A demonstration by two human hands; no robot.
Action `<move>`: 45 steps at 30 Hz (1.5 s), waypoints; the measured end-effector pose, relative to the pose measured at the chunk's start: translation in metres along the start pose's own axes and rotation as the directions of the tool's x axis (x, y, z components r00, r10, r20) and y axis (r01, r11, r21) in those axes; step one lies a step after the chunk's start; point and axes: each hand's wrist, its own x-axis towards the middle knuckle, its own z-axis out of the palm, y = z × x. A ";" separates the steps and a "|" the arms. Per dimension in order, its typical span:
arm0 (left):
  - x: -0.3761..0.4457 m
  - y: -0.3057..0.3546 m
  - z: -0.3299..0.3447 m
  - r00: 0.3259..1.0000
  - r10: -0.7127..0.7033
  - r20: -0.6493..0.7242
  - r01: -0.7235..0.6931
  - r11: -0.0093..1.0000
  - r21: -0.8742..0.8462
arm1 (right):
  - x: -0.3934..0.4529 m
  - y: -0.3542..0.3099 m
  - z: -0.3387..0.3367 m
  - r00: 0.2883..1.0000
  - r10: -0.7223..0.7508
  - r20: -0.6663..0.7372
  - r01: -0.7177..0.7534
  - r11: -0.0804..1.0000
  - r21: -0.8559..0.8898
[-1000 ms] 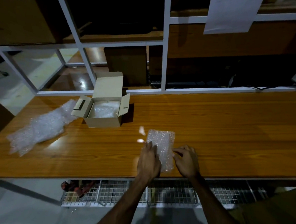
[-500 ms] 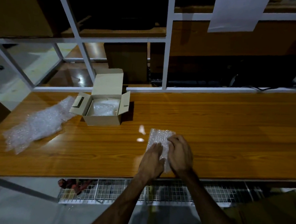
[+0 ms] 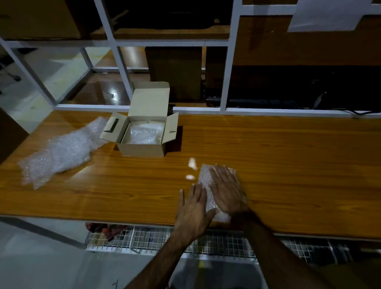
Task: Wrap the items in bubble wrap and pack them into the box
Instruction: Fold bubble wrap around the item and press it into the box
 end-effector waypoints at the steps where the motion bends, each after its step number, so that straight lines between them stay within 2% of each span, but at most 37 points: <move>1: -0.001 0.000 -0.001 1.000 -0.017 0.011 0.017 1.000 0.006 | 0.003 0.002 0.000 1.000 0.024 0.009 -0.024 1.000 0.016; 4: -0.005 0.001 -0.006 0.996 -0.086 0.025 0.086 0.996 -0.020 | 0.010 0.010 -0.004 0.997 0.077 0.027 -0.078 0.994 0.082; 7: -0.005 0.001 -0.012 0.981 -0.193 0.031 0.194 0.979 -0.059 | 0.016 0.015 -0.017 0.992 0.118 -0.037 -0.116 0.993 0.037; 10: -0.004 0.005 -0.021 0.958 -0.285 0.011 0.284 0.947 -0.152 | 0.022 0.018 -0.028 0.970 0.231 -0.072 -0.226 0.972 0.063; 13: -0.002 0.006 -0.028 0.920 -0.390 0.026 0.386 0.896 -0.217 | 0.023 0.020 -0.038 0.930 0.369 0.000 -0.361 0.910 0.201; 16: -0.003 0.004 -0.028 0.890 -0.452 0.051 0.451 0.864 -0.224 | 0.019 0.028 -0.045 0.906 0.413 0.097 -0.416 0.819 0.395; 18: -0.005 0.003 -0.031 0.902 -0.430 -0.041 0.395 0.860 -0.324 | 0.013 0.037 -0.046 0.901 0.401 0.168 -0.409 0.649 0.641; 19: -0.006 0.002 -0.034 0.907 -0.411 -0.095 0.324 0.823 -0.467 | 0.010 0.042 -0.048 0.902 0.391 0.181 -0.391 0.566 0.726; 20: -0.008 0.002 -0.038 0.913 -0.391 -0.114 0.235 0.734 -0.637 | 0.005 0.045 -0.052 0.907 0.383 0.173 -0.364 0.507 0.781; 22: -0.007 0.001 -0.046 0.934 -0.350 -0.069 0.114 0.476 -0.872 | -0.007 0.046 -0.060 0.906 0.397 0.146 -0.307 0.381 0.872; 24: -0.003 -0.002 -0.055 0.940 -0.342 -0.018 0.078 0.264 -0.961 | -0.018 0.044 -0.066 0.887 0.445 0.126 -0.247 0.226 0.942; 26: 0.003 -0.001 -0.064 0.916 -0.399 -0.032 0.047 0.186 -0.981 | -0.028 0.039 -0.069 0.873 0.479 0.089 -0.176 0.140 0.974; 31: 0.003 0.001 -0.083 0.812 -0.583 -0.026 0.034 0.091 -0.995 | -0.047 0.020 -0.069 0.930 0.366 0.040 -0.065 0.056 0.996; 38: -0.010 -0.009 -0.085 0.723 -0.665 -0.189 -0.088 0.183 -0.979 | -0.050 -0.008 -0.075 0.947 0.267 0.180 -0.120 -0.226 0.967; 39: -0.012 -0.011 -0.084 0.724 -0.661 -0.200 -0.096 0.191 -0.977 | -0.051 -0.013 -0.076 0.949 0.251 0.191 -0.124 -0.260 0.958; 43: -0.023 -0.021 -0.088 0.781 -0.594 -0.191 -0.090 0.195 -0.977 | -0.046 -0.025 -0.074 0.961 0.202 0.191 -0.137 -0.254 0.957; 45: -0.030 -0.029 -0.094 0.839 -0.535 -0.095 -0.039 0.116 -0.993 | -0.042 -0.035 -0.075 0.963 0.198 0.186 -0.125 -0.283 0.951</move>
